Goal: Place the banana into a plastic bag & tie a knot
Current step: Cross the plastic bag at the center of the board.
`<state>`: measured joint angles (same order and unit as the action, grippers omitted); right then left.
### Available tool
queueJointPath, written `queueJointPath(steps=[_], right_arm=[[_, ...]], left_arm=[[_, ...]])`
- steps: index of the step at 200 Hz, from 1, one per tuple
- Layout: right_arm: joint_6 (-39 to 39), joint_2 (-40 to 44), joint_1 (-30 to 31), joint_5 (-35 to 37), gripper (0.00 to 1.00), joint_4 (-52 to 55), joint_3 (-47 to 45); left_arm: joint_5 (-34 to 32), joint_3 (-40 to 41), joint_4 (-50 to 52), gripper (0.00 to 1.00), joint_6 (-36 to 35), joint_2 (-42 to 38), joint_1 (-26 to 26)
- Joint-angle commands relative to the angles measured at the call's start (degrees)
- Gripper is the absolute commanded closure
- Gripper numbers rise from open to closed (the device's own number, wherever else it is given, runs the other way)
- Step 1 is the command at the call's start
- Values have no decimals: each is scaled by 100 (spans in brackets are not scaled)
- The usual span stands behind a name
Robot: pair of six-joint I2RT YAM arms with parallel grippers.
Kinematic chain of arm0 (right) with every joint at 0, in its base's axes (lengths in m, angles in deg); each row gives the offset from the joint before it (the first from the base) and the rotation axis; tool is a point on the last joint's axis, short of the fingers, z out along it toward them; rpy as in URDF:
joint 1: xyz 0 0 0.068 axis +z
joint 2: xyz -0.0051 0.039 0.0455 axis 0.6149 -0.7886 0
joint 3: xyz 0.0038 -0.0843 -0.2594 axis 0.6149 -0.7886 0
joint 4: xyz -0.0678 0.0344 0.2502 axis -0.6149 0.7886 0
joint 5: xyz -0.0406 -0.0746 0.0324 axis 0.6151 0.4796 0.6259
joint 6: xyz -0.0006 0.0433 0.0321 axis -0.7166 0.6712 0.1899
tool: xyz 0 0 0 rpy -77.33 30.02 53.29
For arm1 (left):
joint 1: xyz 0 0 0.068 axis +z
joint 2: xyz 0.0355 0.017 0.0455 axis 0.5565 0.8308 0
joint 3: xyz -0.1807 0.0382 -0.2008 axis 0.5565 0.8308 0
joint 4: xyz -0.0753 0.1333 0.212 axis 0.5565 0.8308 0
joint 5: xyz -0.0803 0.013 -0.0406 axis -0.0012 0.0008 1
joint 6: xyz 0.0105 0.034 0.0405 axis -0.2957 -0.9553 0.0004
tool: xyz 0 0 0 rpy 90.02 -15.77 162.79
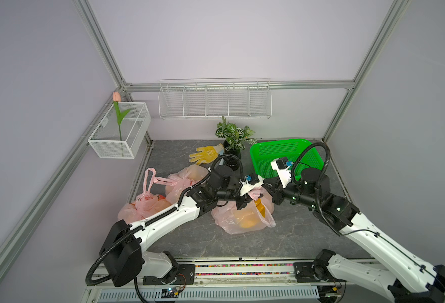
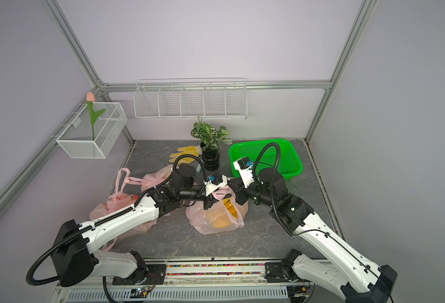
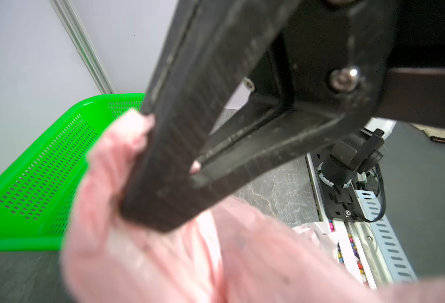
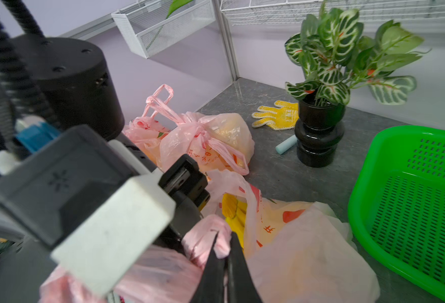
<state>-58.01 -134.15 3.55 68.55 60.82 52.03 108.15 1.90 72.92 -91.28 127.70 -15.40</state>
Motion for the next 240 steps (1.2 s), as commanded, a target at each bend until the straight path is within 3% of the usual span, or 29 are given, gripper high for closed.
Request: queueJointPath(steps=[1,60,155,198,240], right_arm=[[2,128,81,810,93,-206,-70],[-118,622,422,1759,93,-158,-383],[481,709,723,1509,93,85,-1164],[825,535,901,1420,93,-140,-1519],[1201,252,907,1446,93,-857,-1588]], left_arm=[[-215,71,-247,90,268,-163,-26],[-980,439,-761,93,799,-373,48],[-1286,588,-1043,97,1168,-325,263],[-1441,611,-1126,93,1238,-262,285],[-768,722,-930,88,1040,-307,289]])
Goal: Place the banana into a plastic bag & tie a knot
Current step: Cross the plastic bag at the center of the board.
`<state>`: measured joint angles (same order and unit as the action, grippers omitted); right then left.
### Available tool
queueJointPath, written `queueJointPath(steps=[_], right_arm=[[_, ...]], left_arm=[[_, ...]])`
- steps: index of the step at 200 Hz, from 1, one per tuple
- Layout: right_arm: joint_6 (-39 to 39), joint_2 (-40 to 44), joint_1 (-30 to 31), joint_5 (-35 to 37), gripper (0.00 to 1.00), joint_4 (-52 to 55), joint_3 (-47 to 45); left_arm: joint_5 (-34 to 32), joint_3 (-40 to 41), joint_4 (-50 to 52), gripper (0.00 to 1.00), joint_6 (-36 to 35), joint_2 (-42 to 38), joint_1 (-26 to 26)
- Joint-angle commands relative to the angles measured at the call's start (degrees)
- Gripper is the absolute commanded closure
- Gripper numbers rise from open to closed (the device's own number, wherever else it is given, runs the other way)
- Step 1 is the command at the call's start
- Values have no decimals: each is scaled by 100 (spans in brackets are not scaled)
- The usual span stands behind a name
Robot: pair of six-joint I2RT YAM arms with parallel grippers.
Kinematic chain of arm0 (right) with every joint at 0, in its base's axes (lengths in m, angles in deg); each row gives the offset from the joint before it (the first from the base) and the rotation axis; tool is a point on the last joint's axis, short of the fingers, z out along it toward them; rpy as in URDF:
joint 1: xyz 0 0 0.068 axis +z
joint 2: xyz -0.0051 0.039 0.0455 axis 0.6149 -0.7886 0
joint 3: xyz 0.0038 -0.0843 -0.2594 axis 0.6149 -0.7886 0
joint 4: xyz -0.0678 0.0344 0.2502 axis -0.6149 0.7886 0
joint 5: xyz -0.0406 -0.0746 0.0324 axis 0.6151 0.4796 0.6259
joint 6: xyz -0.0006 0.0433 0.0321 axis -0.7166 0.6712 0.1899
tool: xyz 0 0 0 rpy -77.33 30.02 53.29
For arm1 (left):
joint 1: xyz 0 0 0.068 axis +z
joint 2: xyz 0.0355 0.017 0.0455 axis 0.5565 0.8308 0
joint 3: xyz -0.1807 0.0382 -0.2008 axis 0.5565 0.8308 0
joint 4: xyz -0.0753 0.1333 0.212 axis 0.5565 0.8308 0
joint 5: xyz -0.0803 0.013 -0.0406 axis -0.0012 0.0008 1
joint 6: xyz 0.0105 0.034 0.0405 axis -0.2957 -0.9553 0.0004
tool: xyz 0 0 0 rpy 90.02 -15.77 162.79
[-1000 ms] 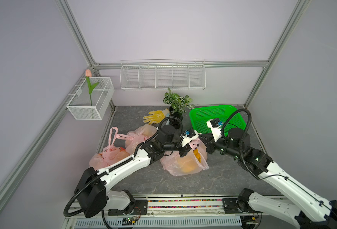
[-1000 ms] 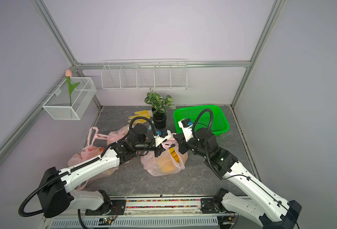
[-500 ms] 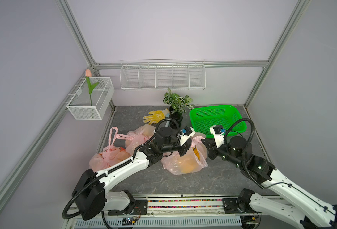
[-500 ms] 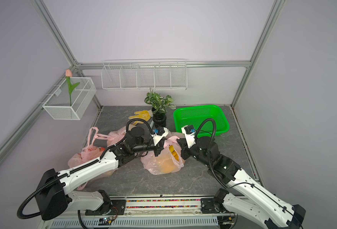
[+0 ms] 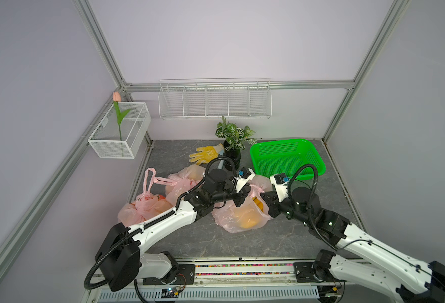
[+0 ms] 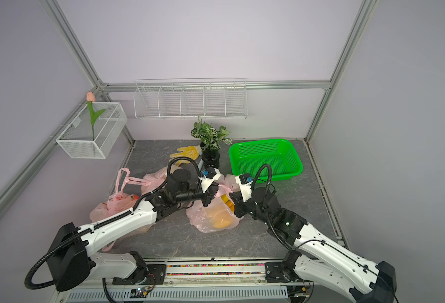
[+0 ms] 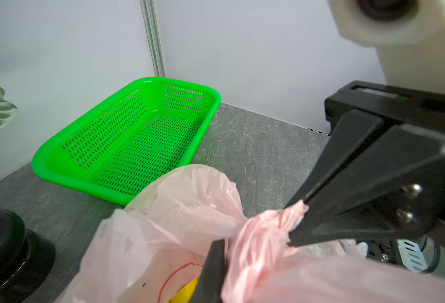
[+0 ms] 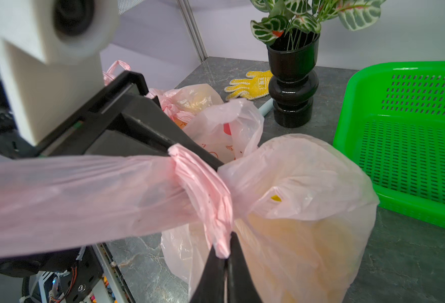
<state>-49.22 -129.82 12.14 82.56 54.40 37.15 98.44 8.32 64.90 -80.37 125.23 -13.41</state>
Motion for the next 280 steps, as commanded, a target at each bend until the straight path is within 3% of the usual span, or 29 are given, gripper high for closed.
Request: queueJointPath(steps=[1,61,135,194,280], right_arm=[[324,-199,46,46,93,-232,-94],[457,-1062,53,-339,93,-689,148],[359,-1006,48,-13,93,-700,271],[372,-1112,54,-121,93,-807,352],[293,-1056,181,-113,93,-681,193]], left_arm=[[219,83,-127,88,-53,-58,90],[91,295,-146,88,105,-232,83],[365,573,43,76,54,-407,84],[432,767,7,58,-73,-583,83],[-320,789,-688,62,759,-886,88]])
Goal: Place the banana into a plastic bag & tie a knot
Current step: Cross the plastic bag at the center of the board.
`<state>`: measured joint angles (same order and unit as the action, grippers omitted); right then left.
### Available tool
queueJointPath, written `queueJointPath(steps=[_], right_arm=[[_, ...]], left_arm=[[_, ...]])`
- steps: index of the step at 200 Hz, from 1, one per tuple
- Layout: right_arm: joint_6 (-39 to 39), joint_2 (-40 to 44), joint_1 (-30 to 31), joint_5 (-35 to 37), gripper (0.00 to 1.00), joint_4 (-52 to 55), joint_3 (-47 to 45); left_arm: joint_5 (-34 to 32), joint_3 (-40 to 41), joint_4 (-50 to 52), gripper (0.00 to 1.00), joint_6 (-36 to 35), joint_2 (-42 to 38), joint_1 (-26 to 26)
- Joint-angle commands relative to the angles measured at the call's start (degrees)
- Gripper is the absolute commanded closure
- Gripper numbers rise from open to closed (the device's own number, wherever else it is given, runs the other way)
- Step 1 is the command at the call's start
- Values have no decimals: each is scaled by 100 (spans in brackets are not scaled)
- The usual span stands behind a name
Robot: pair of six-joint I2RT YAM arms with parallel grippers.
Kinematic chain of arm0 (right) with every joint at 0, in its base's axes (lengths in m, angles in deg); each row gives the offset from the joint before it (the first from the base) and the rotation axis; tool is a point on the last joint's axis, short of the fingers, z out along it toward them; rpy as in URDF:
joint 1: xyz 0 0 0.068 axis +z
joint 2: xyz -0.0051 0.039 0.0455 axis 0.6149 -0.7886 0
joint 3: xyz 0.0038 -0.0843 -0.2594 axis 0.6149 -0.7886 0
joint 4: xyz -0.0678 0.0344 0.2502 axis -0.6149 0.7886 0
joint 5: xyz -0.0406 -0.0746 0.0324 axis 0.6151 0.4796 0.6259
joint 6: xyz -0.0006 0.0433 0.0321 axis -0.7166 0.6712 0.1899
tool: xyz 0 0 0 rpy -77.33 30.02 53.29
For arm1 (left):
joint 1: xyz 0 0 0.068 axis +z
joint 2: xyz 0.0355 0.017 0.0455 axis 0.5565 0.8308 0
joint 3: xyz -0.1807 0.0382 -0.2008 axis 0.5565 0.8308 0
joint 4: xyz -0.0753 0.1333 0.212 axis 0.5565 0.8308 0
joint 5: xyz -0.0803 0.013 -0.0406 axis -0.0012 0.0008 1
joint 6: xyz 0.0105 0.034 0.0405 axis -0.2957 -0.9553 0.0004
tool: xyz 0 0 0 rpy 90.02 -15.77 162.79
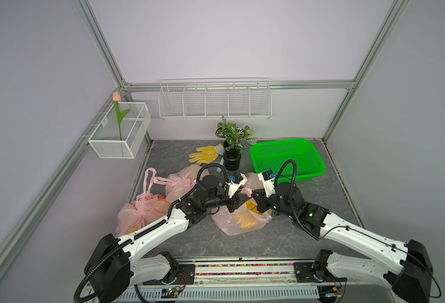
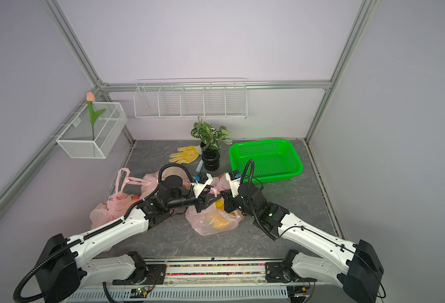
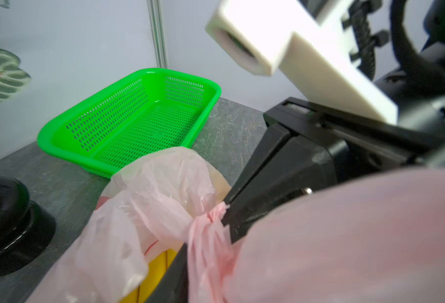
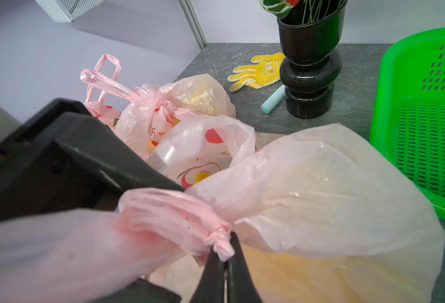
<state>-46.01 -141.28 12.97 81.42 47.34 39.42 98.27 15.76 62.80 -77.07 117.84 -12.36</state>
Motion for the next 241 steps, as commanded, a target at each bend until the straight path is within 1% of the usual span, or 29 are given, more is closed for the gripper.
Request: queueJointPath(steps=[1,16,35,60,95,118,151,177,195,221,241], right_arm=[[-30,91,100,1,93,26,-35],[-91,93,153,2,93,39,-8],[-163,148,223,66,93,73,26],[-272,374,254,198,93,262,66],[-447,719,343,208,93,527,75],[-462,727,524,116,93,595,73],[-419,490,795,186,93,699,57],[-316,204,818,112,93,513,-47],[-296,-75,816,237,93,447,-35],[-302,-273,815,322,93,112,-78],[-368,-280,815,512,93,-152,-140]], left_arm=[[-306,50,-488,62,435,-145,-16],[-415,47,-585,66,583,-101,-20],[-405,-33,-457,77,525,-4,-22],[-530,-53,-264,84,423,-10,-19],[-713,66,-269,82,405,-139,-17],[-748,72,-304,81,424,-126,-18],[-651,81,-355,80,417,-111,-18],[-596,90,-340,80,405,-127,-15],[-518,104,-307,80,396,-154,-17],[-437,131,-224,76,405,-193,-20],[-397,208,-117,70,431,-256,-22]])
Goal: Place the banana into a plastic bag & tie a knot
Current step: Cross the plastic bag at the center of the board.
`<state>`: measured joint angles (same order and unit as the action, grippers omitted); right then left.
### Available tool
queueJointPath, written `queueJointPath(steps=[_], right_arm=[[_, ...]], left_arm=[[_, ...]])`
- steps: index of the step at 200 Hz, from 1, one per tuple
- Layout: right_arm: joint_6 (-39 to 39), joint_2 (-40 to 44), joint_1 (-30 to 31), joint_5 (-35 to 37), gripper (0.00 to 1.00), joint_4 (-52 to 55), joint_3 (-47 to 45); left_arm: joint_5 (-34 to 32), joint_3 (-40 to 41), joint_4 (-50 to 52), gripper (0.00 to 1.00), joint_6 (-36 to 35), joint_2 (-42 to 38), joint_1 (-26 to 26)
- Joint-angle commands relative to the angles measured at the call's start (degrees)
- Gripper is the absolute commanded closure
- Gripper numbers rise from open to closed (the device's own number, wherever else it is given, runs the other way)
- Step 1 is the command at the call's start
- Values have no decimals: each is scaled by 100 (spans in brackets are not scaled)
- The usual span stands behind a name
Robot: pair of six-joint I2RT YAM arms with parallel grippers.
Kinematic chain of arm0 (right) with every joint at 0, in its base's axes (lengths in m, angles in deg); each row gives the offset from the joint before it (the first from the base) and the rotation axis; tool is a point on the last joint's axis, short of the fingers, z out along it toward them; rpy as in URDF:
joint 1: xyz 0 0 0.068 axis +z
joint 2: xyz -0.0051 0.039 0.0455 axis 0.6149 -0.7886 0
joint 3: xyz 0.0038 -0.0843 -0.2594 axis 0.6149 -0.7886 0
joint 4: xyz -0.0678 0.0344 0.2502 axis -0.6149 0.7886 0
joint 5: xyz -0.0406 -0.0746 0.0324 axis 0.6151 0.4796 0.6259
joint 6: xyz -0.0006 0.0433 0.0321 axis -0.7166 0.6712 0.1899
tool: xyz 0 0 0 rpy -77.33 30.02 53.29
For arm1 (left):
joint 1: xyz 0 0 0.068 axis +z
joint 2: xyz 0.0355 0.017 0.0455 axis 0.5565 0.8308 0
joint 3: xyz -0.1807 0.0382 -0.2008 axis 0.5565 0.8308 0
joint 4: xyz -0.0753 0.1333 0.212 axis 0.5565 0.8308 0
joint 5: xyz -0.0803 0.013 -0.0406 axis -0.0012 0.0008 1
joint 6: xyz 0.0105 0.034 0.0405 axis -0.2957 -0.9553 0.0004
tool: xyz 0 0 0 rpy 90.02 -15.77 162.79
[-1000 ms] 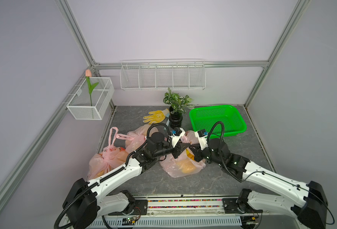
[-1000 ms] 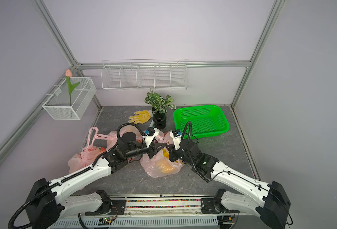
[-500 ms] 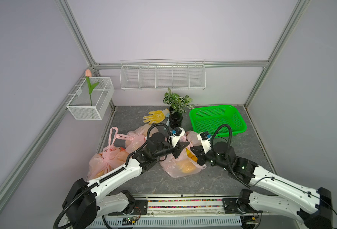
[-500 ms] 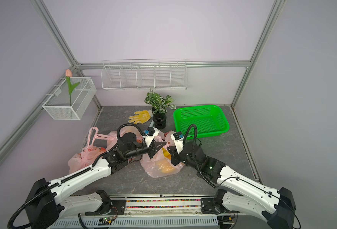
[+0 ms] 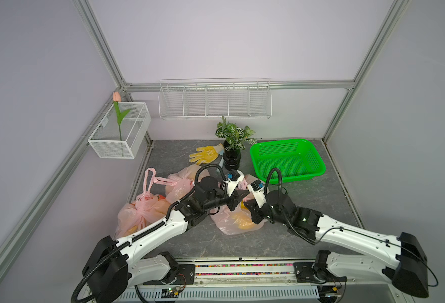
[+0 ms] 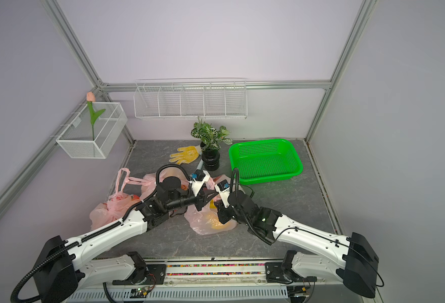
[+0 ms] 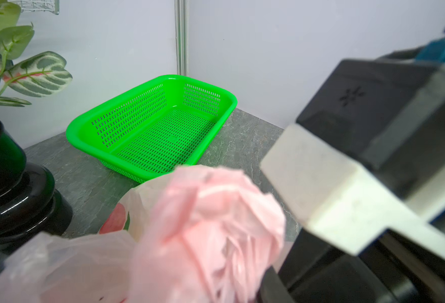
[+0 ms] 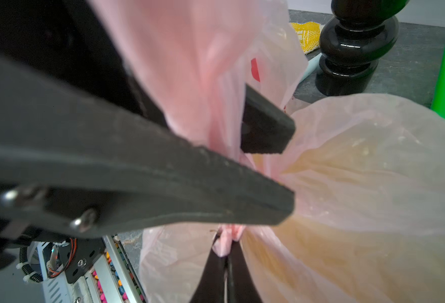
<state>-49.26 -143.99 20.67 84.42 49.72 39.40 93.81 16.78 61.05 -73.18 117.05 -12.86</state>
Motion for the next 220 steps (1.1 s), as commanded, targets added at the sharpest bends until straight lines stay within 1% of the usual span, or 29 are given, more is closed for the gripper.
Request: queueJointPath(steps=[1,24,38,80,121,171,192,207,220], right_arm=[[-46,-7,45,226,93,-402,-143],[-156,63,48,344,93,-677,-281],[-215,121,46,234,92,-844,-357],[-370,240,136,-21,91,-1051,-548],[-620,387,428,-74,91,-1203,-686],[-634,6,449,364,90,-1231,-597],[-728,-38,449,387,86,-1143,-500],[-882,121,434,326,80,-945,-455],[-1064,374,359,165,72,-642,-408]], left_arm=[[49,108,61,70,43,-182,28],[-40,218,270,66,52,-295,33],[-166,255,430,65,70,-361,34],[-275,339,542,66,105,-460,30],[-172,245,514,74,119,-350,32],[202,194,409,93,159,-322,27],[252,237,339,100,173,-392,29],[217,297,276,100,147,-456,32],[197,383,199,100,82,-525,32]])
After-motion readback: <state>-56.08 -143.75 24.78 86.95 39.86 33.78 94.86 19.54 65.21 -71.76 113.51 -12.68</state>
